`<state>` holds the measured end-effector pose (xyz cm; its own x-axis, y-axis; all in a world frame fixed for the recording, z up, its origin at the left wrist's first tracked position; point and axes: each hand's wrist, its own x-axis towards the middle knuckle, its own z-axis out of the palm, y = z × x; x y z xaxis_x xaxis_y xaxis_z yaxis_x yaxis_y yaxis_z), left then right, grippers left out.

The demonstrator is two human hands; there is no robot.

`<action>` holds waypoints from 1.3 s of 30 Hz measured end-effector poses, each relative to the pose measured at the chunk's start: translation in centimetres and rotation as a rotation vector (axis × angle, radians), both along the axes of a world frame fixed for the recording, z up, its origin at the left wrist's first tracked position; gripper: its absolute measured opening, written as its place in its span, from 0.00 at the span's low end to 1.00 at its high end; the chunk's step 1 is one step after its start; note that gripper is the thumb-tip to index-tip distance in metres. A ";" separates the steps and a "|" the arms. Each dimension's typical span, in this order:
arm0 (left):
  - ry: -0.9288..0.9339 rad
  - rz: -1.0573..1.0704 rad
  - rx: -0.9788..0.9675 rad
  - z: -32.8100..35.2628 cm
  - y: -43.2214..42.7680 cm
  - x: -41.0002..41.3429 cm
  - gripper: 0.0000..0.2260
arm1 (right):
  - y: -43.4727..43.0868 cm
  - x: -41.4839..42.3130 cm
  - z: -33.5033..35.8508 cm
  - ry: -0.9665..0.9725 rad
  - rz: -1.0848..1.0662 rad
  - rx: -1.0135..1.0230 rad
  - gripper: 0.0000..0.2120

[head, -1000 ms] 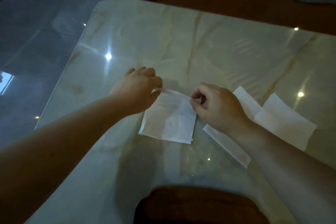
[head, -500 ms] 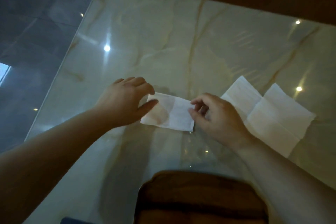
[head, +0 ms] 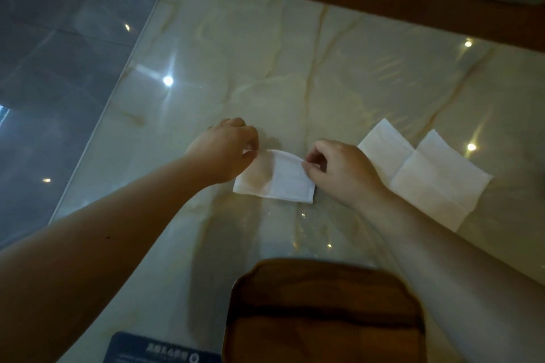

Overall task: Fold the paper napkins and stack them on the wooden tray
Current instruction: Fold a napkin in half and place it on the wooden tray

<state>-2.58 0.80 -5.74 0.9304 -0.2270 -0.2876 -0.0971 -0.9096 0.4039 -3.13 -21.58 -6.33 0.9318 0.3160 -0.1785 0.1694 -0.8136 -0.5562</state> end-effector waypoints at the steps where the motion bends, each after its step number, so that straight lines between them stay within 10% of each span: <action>1: 0.023 0.065 -0.076 0.5 -0.1 -0.5 0.04 | -0.2 -0.5 0.5 0.021 -0.029 0.064 0.04; 12: 0.256 0.475 -0.662 4.0 -4.3 -9.8 0.05 | -5.1 -9.1 4.1 0.287 -0.259 0.482 0.08; 26: 0.349 0.348 -0.410 3.2 -8.4 -20.3 0.09 | -10.3 -20.2 1.8 0.379 -0.216 0.391 0.07; 39: -0.005 0.225 -0.220 2.0 -8.8 -19.2 0.05 | -12.9 -18.6 1.2 0.093 -0.005 0.022 0.06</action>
